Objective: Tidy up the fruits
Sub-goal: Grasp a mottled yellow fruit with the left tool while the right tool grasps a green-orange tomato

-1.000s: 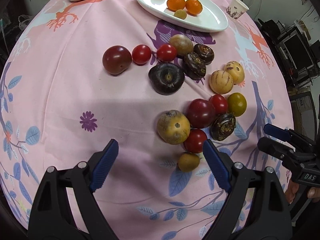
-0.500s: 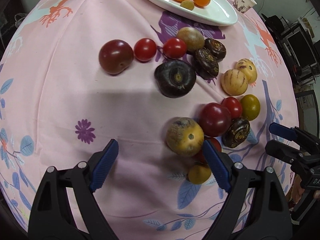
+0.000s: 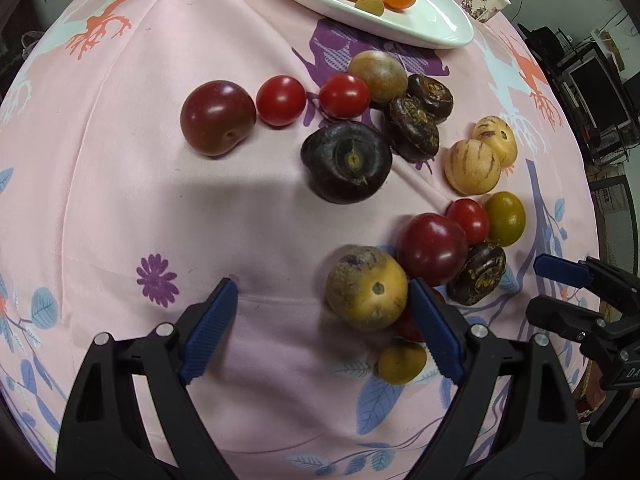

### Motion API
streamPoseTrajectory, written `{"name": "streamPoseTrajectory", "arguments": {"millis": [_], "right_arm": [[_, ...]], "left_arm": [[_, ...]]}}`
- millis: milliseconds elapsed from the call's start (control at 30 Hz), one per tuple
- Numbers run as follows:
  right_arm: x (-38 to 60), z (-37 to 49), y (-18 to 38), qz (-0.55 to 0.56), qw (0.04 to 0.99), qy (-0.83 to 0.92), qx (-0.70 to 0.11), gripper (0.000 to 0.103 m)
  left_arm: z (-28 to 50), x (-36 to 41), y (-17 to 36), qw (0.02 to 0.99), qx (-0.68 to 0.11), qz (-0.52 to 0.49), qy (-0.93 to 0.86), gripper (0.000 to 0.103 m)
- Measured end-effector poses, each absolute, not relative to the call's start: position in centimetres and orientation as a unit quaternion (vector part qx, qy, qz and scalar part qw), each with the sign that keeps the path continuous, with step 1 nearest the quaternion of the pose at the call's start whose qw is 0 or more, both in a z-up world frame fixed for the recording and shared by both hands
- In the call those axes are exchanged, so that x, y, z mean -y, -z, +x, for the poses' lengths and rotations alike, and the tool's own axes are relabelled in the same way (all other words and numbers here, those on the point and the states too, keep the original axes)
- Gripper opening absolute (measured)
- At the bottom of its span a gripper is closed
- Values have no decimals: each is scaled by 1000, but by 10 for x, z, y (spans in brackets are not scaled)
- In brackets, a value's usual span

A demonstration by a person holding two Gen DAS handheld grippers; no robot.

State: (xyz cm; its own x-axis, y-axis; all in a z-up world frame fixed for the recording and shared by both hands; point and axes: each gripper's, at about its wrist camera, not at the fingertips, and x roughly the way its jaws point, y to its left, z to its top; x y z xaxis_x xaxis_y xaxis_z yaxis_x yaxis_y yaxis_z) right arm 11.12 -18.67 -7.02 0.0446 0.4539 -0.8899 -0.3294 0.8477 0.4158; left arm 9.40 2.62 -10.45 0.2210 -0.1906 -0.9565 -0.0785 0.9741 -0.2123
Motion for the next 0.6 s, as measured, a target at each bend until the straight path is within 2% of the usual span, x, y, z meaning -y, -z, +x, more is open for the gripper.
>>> {"name": "streamPoseTrajectory", "arguments": {"millis": [233, 333, 367, 600], "right_arm": [[190, 110, 69, 51, 724, -266, -635, 71], [190, 110, 68, 52, 725, -266, -633, 71], [190, 110, 68, 52, 725, -265, -634, 71], [188, 106, 66, 44, 725, -270, -632, 71]], "left_arm": [[84, -29, 103, 774, -624, -97, 33, 88], [81, -25, 101, 779, -620, -86, 39, 80], [81, -23, 101, 778, -620, -88, 46, 74], [87, 2, 102, 786, -616, -25, 38, 62]]}}
